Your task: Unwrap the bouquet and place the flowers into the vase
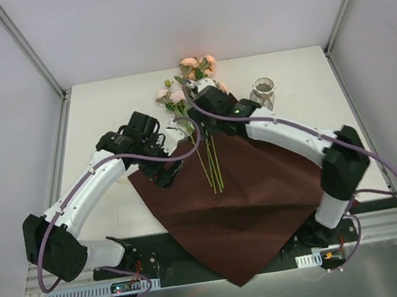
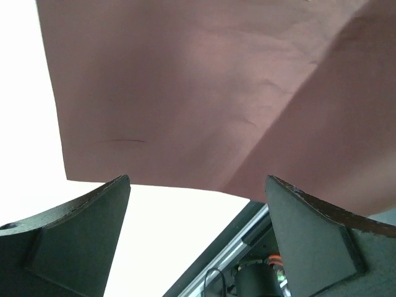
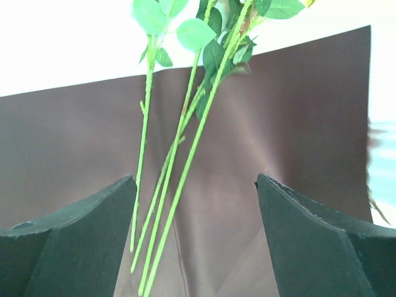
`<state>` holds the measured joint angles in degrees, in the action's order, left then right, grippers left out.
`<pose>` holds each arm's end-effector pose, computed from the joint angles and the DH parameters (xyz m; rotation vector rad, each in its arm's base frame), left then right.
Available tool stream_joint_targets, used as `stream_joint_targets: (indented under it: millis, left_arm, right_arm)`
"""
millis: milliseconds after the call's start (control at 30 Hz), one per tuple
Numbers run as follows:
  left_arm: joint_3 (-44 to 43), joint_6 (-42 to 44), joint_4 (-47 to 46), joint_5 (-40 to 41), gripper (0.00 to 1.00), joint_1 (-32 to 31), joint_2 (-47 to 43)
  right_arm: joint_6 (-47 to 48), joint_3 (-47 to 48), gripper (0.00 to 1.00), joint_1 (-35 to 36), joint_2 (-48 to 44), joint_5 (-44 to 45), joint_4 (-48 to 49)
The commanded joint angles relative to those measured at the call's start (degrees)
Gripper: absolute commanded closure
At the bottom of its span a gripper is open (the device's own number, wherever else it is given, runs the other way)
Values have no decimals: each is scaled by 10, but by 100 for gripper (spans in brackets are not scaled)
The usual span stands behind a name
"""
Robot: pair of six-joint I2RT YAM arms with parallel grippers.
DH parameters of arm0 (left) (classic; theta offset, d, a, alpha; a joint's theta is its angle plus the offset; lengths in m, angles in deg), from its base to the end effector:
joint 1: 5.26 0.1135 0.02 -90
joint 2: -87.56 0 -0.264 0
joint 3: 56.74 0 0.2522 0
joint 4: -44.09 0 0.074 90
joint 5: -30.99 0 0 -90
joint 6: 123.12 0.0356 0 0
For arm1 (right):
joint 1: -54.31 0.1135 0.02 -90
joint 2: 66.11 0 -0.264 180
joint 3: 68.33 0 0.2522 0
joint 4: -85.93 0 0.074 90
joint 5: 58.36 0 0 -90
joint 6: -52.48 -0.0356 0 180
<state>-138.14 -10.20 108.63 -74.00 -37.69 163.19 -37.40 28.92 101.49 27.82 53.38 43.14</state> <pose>0.2159 -0.1481 0.3019 1.2885 2.2515 -0.3999 0.2629 0.2643 0.3234 -0.6978 2.0891 0.0271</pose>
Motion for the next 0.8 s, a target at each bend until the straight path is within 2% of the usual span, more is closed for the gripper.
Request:
stream_joint_targets:
  millis: [0, 67, 433, 767]
  left_arm:
    - [19, -19, -55, -7, 9, 51, 2]
    - [22, -22, -64, -5, 1, 67, 10]
    - [-12, -53, -80, -60, 1, 179, 37]
    - [-20, -59, -80, -75, 1, 199, 34]
  right_arm:
    - [16, 67, 20, -35, 95, -37, 33]
    - [17, 97, 22, -48, 140, -42, 39]
    - [21, 151, 42, -88, 255, -58, 57]
    - [10, 154, 55, -93, 300, -76, 71]
